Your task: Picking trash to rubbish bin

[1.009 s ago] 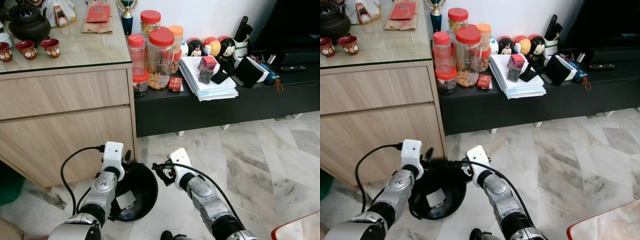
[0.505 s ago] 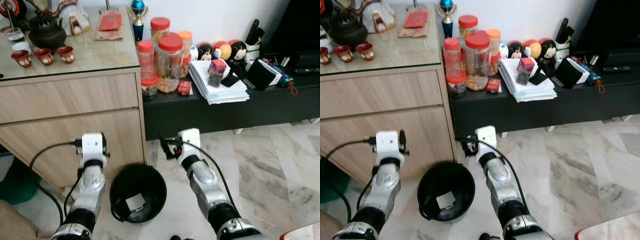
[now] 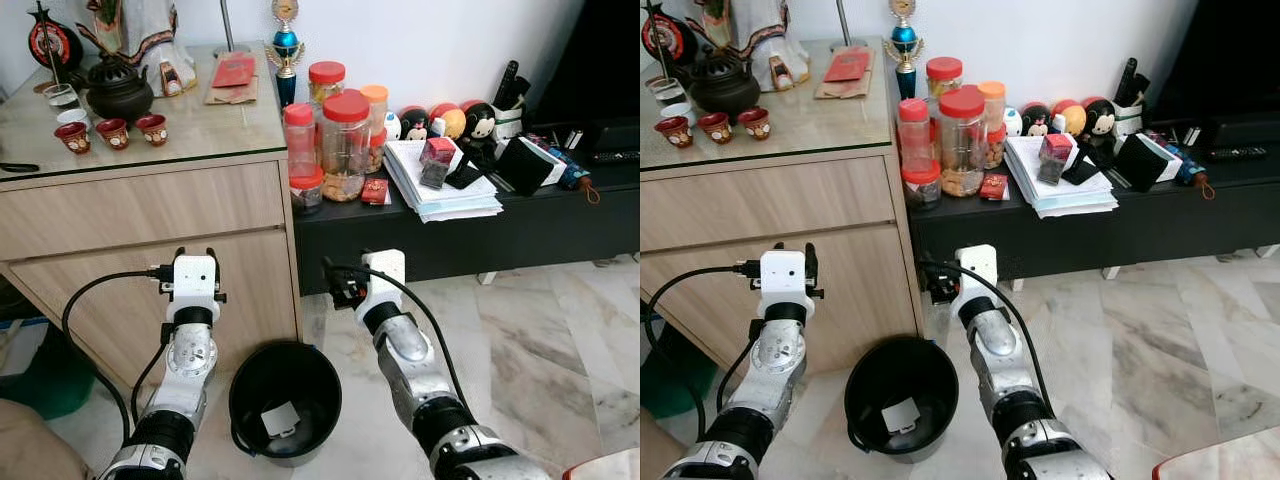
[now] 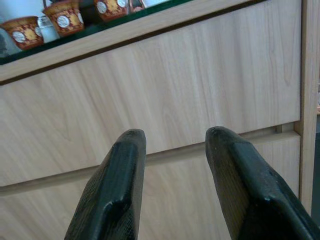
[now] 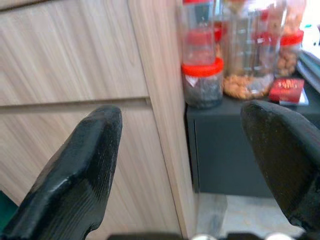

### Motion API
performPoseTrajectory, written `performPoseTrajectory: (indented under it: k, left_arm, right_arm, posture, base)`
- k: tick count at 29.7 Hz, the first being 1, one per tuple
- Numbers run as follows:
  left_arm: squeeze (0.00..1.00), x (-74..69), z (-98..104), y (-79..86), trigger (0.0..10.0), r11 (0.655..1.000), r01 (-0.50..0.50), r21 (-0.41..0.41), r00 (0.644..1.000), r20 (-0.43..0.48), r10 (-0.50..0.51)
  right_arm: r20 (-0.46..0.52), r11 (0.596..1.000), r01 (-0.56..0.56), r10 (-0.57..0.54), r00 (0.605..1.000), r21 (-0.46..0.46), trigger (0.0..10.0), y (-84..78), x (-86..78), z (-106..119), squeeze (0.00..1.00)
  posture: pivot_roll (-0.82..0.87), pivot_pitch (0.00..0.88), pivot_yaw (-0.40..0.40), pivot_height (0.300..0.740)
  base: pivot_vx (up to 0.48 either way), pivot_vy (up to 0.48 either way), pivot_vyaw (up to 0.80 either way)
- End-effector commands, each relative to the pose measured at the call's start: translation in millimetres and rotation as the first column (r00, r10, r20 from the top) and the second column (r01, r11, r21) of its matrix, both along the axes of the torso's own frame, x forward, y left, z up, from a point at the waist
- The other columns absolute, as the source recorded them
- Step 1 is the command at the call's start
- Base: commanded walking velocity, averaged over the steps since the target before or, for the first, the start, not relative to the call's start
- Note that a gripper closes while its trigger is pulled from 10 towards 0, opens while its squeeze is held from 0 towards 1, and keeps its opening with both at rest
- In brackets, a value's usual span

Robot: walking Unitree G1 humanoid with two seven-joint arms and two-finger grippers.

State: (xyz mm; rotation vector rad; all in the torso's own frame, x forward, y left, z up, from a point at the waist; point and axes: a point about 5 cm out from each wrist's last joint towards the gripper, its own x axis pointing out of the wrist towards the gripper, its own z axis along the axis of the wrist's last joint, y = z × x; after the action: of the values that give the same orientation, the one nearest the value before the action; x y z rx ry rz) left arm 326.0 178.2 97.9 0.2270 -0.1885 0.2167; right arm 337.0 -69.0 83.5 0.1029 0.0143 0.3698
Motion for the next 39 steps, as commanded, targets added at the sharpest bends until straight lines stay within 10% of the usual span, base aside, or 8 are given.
performPoseTrajectory:
  k: [1,39]
  left_arm:
    - [0.0,2.0,0.4,2.7,10.0,1.0,0.001,0.005,1.0,-0.014,-0.001]
    - [0.0,6.6,7.0,-1.0,10.0,1.0,0.015,0.007,1.0,0.003,-0.015]
  right_arm:
    - [0.011,1.0,-0.001,0.001,1.0,0.004,10.0,1.1,1.0,2.1,0.0]
    - [0.011,1.0,0.012,-0.012,1.0,-0.003,10.0,-4.2,2.0,-0.1,0.0]
  posture:
    - [0.01,0.0,0.03,0.74]
    - [0.03,0.0,0.027,0.74]
  base:
    - [0.0,0.0,0.0]
    - [-0.041,0.0,0.0]
